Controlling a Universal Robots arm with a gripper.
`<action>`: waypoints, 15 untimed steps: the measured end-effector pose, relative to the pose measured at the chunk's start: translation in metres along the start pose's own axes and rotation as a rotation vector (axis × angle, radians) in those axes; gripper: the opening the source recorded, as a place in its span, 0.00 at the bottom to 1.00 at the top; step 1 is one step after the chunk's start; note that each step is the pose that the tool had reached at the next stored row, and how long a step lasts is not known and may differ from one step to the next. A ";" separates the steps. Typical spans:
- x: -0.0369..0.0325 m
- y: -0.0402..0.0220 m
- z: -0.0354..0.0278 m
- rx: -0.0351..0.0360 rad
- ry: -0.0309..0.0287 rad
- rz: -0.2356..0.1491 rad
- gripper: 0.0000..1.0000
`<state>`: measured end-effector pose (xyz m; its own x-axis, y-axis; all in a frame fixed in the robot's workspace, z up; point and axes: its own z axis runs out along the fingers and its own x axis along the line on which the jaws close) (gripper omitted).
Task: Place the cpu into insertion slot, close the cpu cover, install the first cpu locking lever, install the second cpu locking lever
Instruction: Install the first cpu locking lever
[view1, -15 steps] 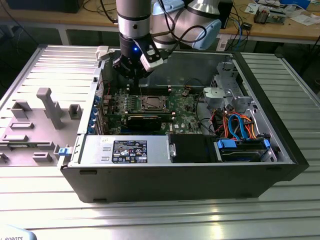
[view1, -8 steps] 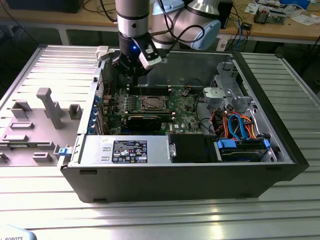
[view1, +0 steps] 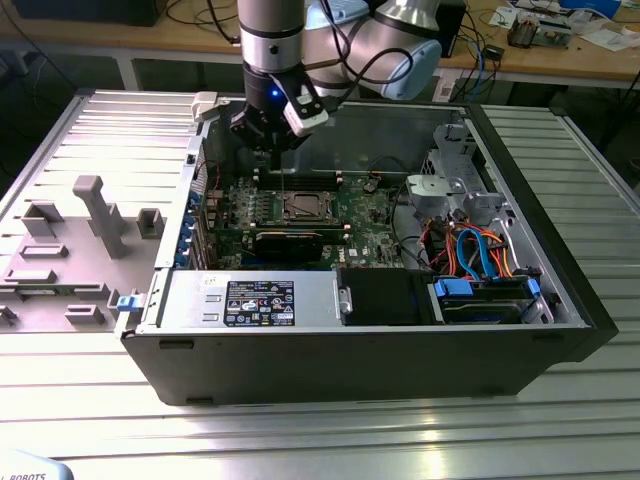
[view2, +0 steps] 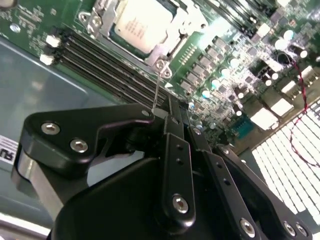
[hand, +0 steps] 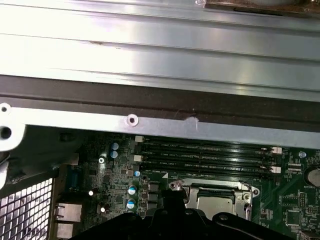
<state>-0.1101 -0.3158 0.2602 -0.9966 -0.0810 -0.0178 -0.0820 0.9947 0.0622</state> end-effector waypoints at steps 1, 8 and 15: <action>-0.0012 0.0000 0.0001 0.0012 -0.0010 0.000 0.11; -0.0068 -0.0004 0.0011 0.0042 -0.0032 0.000 0.11; -0.0079 -0.0005 0.0015 0.0045 -0.0030 0.000 0.11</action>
<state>-0.1021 -0.3156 0.2588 -0.9965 -0.0810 -0.0208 -0.0821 0.9950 0.0576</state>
